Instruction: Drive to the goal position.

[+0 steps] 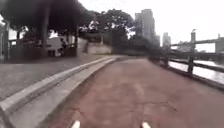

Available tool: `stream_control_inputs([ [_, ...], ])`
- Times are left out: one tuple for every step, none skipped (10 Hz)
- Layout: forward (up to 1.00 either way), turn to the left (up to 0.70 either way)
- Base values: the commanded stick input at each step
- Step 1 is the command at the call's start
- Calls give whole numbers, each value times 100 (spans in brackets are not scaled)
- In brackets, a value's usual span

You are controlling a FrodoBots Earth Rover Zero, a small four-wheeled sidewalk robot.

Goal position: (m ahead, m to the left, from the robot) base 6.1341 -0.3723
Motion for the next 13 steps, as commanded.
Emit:
stream_control_inputs([
  [70, 0],
  [70, 0],
  [70, 0],
  [70, -4],
  [70, -20],
  [70, -27],
  [70, -27],
  [70, -27],
  [70, -27],
  [70, -27],
  [70, -27],
  [70, 0],
  [70, 0],
])
